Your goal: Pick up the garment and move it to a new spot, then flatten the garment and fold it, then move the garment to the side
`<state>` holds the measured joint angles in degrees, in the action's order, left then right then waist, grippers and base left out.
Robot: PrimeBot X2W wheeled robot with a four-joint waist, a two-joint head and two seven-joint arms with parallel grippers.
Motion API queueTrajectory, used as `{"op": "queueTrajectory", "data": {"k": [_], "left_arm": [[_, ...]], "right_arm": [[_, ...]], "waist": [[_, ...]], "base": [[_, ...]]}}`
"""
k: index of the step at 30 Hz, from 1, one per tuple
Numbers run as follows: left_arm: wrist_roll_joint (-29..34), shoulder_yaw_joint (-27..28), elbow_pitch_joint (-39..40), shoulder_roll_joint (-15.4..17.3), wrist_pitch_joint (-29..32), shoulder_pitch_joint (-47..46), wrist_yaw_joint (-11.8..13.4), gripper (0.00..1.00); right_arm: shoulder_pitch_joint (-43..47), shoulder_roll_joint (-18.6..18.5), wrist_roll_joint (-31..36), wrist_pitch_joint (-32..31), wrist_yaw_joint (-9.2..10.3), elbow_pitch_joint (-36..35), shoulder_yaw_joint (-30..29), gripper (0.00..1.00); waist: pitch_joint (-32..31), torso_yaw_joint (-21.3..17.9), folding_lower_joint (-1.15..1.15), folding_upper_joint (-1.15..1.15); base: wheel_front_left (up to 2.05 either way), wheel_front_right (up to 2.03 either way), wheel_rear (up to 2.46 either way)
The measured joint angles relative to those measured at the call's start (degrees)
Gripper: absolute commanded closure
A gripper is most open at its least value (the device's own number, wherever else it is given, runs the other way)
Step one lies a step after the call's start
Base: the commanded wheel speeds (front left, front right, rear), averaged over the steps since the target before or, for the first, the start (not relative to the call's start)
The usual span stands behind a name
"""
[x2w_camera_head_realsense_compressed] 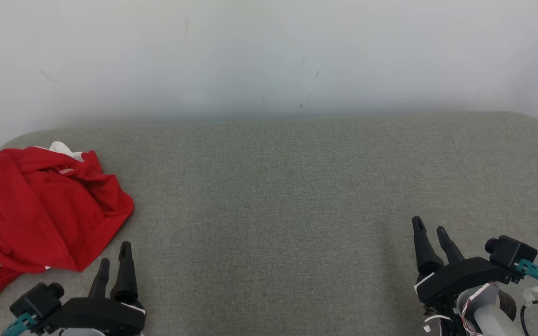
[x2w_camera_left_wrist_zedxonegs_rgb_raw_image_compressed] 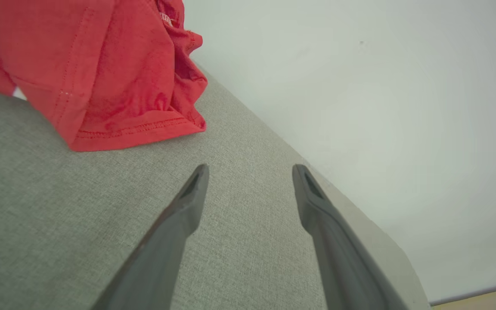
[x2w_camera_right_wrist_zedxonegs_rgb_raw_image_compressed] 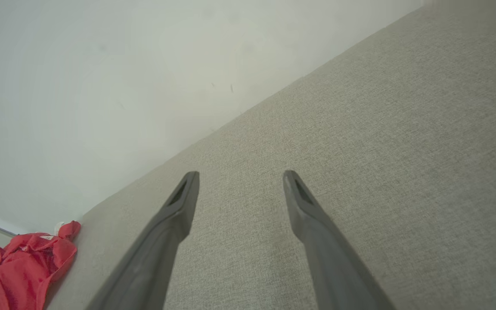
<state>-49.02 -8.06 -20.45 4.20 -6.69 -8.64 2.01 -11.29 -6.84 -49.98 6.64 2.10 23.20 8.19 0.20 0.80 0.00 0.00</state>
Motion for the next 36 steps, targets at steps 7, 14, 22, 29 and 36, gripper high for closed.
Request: {"op": "queueTrajectory", "data": {"k": [7, 14, 22, 29, 36], "left_arm": [[9.29, -3.08, -0.2, 1.36, -1.54, -0.53, 1.03, 0.0], [15.0, -5.48, -2.05, 1.38, -2.35, -1.41, 2.09, 0.0], [21.17, -7.3, -3.08, 1.78, -2.81, -3.78, 3.11, 0.0], [27.07, -8.75, -3.98, 1.78, -4.21, -5.04, 4.11, 0.0], [30.95, -9.43, -4.26, 1.81, -4.52, -5.17, 5.09, 0.0]], "right_arm": [[-0.87, -0.12, 8.17, 1.55, 1.01, 0.75, 1.23, 0.0], [-2.25, -0.14, 14.6, 3.11, 2.02, 1.2, 1.77, 0.0], [-3.37, -0.2, 21.45, 4.85, 3.26, 2.12, 2.69, 0.0], [-3.8, -0.52, 27.49, 6.44, 4.03, 2.55, 3.03, 0.0], [-4.53, -0.33, 30.63, 7.58, 5.03, 2.41, 2.18, 0.0]], "waist": [[0.05, 0.36, 0.0, 0.0], [0.22, 0.59, 0.0, 0.0], [0.42, 0.7, 0.0, 0.0], [0.61, 0.71, 0.0, 0.0], [0.6, 0.79, 0.0, 0.0]], "base": [[0.0, 0.0, 0.0], [0.0, 0.0, 0.0], [0.0, 0.0, 0.0], [0.0, 0.0, 0.0], [0.0, 0.0, 0.0]]}}
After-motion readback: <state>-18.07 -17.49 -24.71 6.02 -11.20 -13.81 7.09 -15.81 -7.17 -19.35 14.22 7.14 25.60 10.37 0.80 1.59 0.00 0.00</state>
